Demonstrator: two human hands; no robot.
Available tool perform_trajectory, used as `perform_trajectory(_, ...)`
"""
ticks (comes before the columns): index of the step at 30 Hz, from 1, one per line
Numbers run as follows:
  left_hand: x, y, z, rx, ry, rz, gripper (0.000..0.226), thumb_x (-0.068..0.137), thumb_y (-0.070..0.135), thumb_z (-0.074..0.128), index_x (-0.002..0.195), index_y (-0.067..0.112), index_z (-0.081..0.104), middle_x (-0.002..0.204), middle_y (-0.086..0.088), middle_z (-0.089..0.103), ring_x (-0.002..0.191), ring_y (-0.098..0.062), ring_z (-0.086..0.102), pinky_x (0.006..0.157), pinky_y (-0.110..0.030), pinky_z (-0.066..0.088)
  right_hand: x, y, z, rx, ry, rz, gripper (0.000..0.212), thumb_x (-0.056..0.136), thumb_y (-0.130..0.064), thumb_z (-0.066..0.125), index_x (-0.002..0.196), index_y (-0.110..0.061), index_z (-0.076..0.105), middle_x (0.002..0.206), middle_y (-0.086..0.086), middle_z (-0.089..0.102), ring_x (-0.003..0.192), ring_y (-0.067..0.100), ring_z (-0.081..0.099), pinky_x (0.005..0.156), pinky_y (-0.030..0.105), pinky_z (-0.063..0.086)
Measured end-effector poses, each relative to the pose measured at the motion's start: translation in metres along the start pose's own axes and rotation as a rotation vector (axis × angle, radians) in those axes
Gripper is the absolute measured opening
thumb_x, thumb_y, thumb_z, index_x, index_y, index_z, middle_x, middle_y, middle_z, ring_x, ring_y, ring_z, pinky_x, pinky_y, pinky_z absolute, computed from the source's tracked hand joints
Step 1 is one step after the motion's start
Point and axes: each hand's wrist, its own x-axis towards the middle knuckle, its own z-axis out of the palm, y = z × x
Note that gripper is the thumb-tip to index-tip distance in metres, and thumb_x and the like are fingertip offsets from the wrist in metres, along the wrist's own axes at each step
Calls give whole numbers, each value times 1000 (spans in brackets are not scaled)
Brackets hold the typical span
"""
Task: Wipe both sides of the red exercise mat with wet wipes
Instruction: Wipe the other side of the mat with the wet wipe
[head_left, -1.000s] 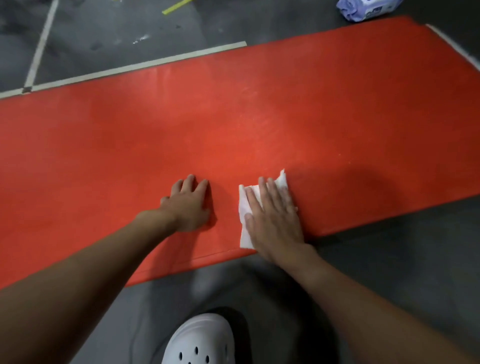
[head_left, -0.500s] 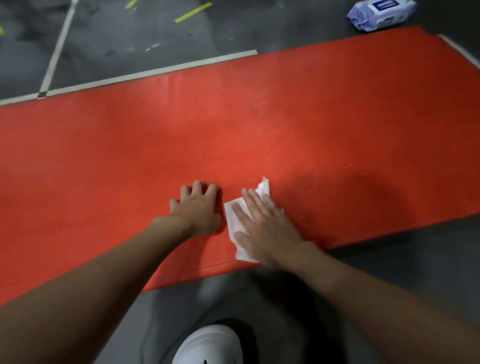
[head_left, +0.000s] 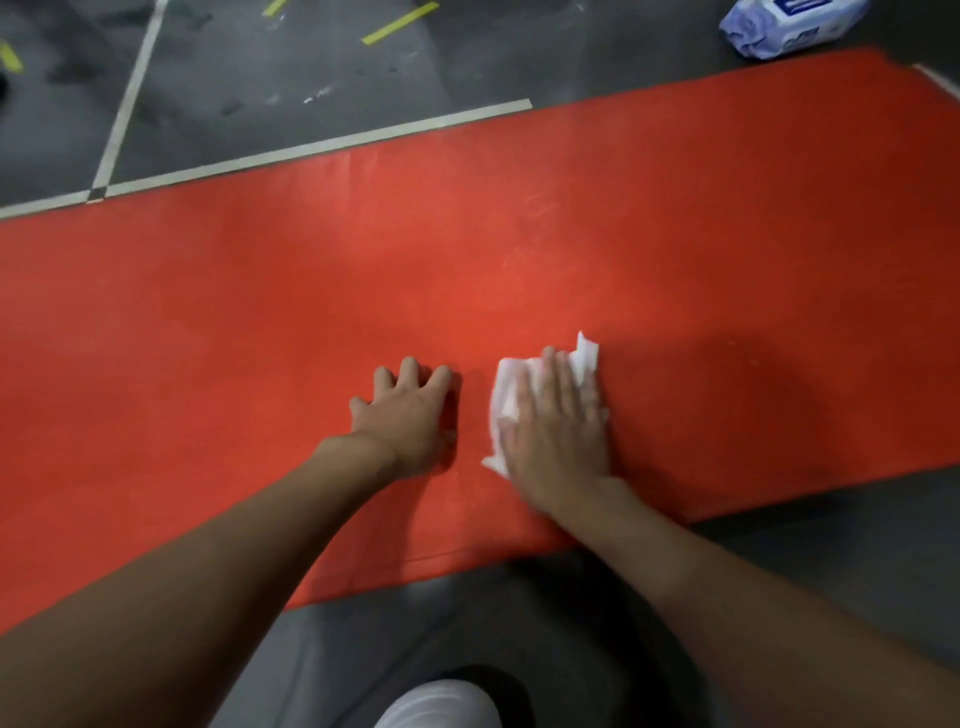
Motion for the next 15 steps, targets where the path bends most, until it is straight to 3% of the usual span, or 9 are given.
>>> perform_trajectory(2, 6, 2, -6, -27, -1, -10, 62, 81, 41, 68, 131, 30, 34, 128, -4, 34, 119, -34, 34, 82, -51, 42, -4, -4, 2, -45, -24, -221, 69, 96, -48, 19, 157, -18, 22, 164, 18, 7, 153, 29, 3, 122, 50, -2)
perform_trajectory(4, 10, 0, -8, -45, 11, -42, 72, 75, 45, 75, 132, 26, 35, 129, -5, 35, 121, -33, 35, 85, -50, 43, 10, 20, -8, -62, -31, -285, 72, 92, -52, 12, 157, -23, 22, 165, 14, 7, 153, 24, 2, 123, 45, -3)
perform_trajectory(6, 12, -5, -1, -13, 29, -76, 87, 74, 51, 76, 140, 21, 29, 140, -7, 30, 130, -34, 31, 96, -50, 38, 19, 29, -12, -36, -12, -55, 69, 95, -51, 18, 158, -22, 18, 165, 13, 5, 153, 25, -1, 122, 46, -4)
perform_trajectory(8, 14, -9, 5, -23, 11, -122, 105, 77, 54, 74, 152, 16, 11, 158, -11, 9, 146, -34, 11, 111, -53, 26, 17, 7, -6, 3, 2, 44, 68, 97, -47, 28, 157, -14, 20, 164, 18, 8, 153, 29, 1, 122, 48, -1)
perform_trajectory(10, 16, -12, 6, -68, -39, -147, 115, 79, 53, 73, 155, 14, -3, 163, -10, -11, 150, -32, -6, 116, -55, 15, 9, -12, 1, 6, 1, -168, 68, 96, -47, 26, 155, -12, 28, 163, 20, 14, 152, 31, 7, 123, 48, 4)
perform_trajectory(12, 19, -16, 6, -79, -45, -142, 118, 78, 55, 73, 155, 15, -6, 163, -9, -15, 150, -30, -9, 117, -55, 14, 14, 6, -3, -52, -8, -389, 69, 97, -49, 14, 155, -15, 30, 163, 16, 16, 152, 28, 9, 123, 46, 7)
perform_trajectory(13, 19, -18, 7, -81, -38, -135, 118, 77, 56, 73, 156, 16, -5, 163, -8, -14, 150, -30, -9, 117, -55, 14, 24, 20, -7, -57, 5, -388, 71, 97, -50, 7, 155, -16, 29, 164, 14, 16, 153, 26, 9, 123, 46, 7)
perform_trajectory(15, 19, -20, 9, -84, -19, -130, 118, 75, 57, 74, 156, 18, -3, 163, -7, -11, 150, -29, -7, 117, -54, 15, 38, 33, -14, -25, 24, -149, 70, 97, -49, 5, 157, -18, 22, 165, 12, 9, 153, 24, 1, 123, 46, 3)
